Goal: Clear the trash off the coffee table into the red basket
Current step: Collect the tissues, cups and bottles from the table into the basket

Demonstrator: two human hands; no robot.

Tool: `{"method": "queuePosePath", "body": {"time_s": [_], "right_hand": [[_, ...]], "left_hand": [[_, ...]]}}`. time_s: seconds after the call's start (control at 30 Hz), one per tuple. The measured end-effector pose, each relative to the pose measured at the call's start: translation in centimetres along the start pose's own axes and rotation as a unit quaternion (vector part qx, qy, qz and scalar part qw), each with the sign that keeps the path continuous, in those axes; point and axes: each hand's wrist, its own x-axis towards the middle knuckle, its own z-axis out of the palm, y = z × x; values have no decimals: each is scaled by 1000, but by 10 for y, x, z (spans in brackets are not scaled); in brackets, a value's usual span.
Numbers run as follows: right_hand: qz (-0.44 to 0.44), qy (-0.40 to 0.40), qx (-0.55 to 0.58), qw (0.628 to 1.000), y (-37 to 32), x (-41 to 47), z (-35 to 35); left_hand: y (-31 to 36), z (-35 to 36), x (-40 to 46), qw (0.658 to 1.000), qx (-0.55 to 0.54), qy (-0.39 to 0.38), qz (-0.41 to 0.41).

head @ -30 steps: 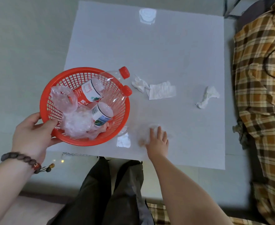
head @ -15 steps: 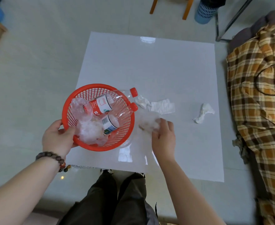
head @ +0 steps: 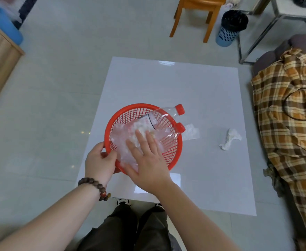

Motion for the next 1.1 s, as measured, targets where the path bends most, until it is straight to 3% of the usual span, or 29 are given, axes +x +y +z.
{"method": "queuePosePath", "body": {"time_s": [0.13,0.23,0.43,0.57,0.7,0.8,1.1], "right_hand": [[-3,-56,-4,998,-2,9,2],[-6,-56,45,997,-3,13,-3],[12,113,173,978,12,16,-20],[102,163,188,963,67,17,-10],[224,64,141,962,139,23,18],[264,-6,70,962,180,40,35],[150,-128,-74,978,215,124,97]], "left_hand": [[-1,1,3,1000,16,3,6],[-4,0,11,1000,1,14,-23],[-3,-17,41,996,-38,51,-66],[-6,-36,53,992,-47,94,-70],[-14,-52,52,989,-42,123,-67],[-23,-61,51,989,-39,126,-70],[-54,-49,46,984,-62,137,-92]]}}
